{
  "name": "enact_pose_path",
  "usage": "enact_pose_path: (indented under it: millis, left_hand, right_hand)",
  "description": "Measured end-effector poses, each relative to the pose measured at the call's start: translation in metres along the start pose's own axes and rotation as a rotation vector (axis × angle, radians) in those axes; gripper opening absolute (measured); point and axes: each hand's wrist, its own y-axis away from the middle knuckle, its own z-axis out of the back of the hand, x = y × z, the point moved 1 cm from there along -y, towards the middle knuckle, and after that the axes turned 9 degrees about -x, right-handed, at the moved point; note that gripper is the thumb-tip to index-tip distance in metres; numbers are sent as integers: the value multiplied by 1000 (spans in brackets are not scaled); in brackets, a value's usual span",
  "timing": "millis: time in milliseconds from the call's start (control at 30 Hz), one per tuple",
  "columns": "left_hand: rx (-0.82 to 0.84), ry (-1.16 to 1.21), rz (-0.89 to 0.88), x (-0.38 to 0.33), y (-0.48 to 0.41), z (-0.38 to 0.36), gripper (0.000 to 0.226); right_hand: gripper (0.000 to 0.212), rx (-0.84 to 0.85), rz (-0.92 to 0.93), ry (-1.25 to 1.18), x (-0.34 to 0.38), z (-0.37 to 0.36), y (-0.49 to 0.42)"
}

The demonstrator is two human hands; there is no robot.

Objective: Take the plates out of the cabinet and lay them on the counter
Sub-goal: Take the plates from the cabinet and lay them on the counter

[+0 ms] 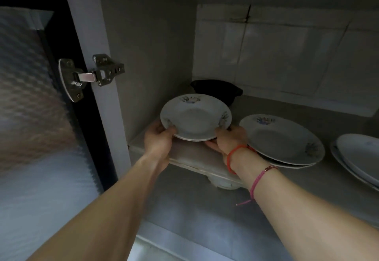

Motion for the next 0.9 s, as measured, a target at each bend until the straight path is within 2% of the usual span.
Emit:
enact_pose_path:
  millis: [100,167,233,300,533,733,900]
  left_hand:
    - [-4,96,50,-7,13,7,23]
    - [-23,126,70,-13,18,12,14]
    - [-42,77,72,-19,23,18,9]
    - [-31,-18,66,-28,26,26,14]
    - [87,-303,142,-43,48,54,18]
    - [63,-384,184,-60,73,64,12]
    - [44,-429,291,-85,117,80,13]
  right_hand:
    - [31,14,14,11,6,8,7]
    - [27,35,35,51,11,17,14]
    - [21,57,58,112,14,27,21]
    - [25,77,72,178,17,38,27]
    - [22,155,62,320,22,65,48]
    - [27,125,52,403,29,73,68]
    - [33,103,-2,523,40,81,101]
